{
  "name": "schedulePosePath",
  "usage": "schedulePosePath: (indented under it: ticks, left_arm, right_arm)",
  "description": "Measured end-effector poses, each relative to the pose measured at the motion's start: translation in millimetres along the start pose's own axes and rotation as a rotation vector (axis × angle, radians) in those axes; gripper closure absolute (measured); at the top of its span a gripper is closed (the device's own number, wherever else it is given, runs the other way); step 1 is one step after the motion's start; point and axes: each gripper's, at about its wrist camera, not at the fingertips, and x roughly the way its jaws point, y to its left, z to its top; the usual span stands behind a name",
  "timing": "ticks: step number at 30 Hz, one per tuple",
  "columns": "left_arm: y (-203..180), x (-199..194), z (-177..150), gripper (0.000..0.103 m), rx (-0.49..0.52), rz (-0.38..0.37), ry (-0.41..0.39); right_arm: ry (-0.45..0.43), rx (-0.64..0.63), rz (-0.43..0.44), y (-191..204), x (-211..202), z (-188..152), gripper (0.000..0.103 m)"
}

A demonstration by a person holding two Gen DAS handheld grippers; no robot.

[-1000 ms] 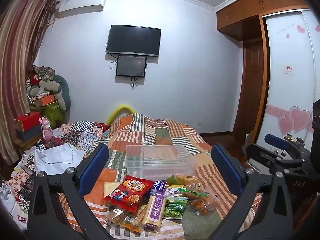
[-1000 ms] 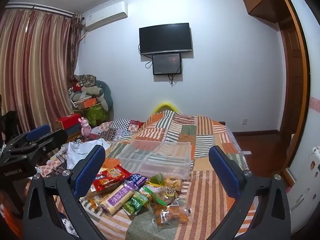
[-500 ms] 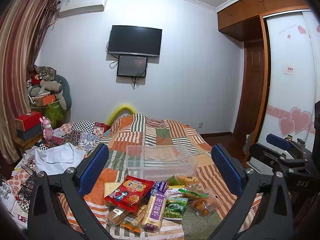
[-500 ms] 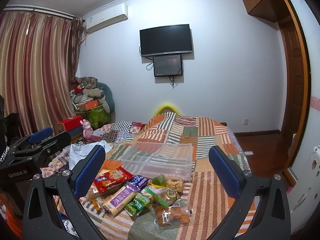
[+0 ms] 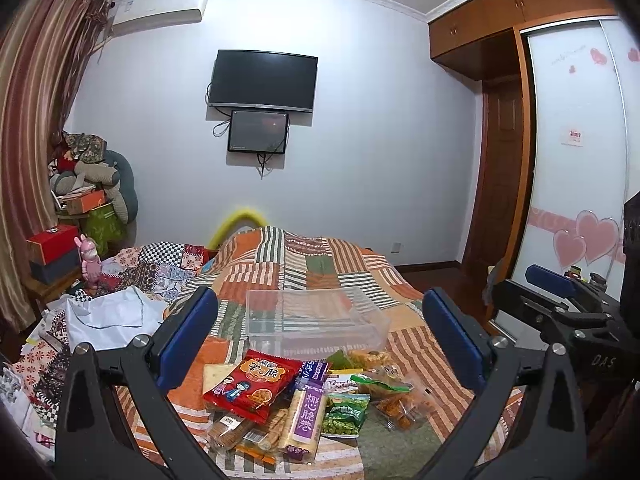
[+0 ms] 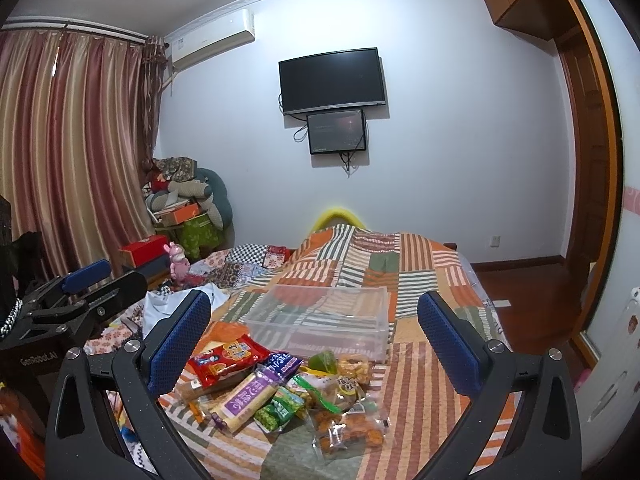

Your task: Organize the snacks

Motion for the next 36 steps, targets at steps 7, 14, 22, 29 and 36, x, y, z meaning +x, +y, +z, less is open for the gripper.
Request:
schedulePosePath:
  ticks: [7, 14, 22, 29, 36]
  left_arm:
    - [1.0, -1.3, 1.2, 0.000, -0.004, -0.005, -0.001]
    - [-0.5, -1.6, 2.3, 0.000, -0.002, -0.009, -0.003]
    - [-2.3, -2.9, 2.7, 0.000, 0.001, -0.009, -0.006]
    - [-2.9, -3.9, 3.2, 0.000, -0.002, -0.012, -0.008]
    - [-4.2, -4.5, 4.8, 0.000, -0.001, -0.011, -0.013]
  right_arm:
    - [0.000, -0.007, -0.003, 1.5, -1.5, 1.3, 0.000]
    - [0.001, -0.008, -0.002, 2.6, -1.3, 1.7, 0.000]
    - [0.000, -0.006, -0.004, 2.8, -0.5, 2.2, 0.000]
    - [-0.003, -0.006, -0.001, 2.6, -0.6, 2.1, 0.000]
    - [-0.005, -0.008, 0.002, 3.7, 0.2, 0.7, 0.000]
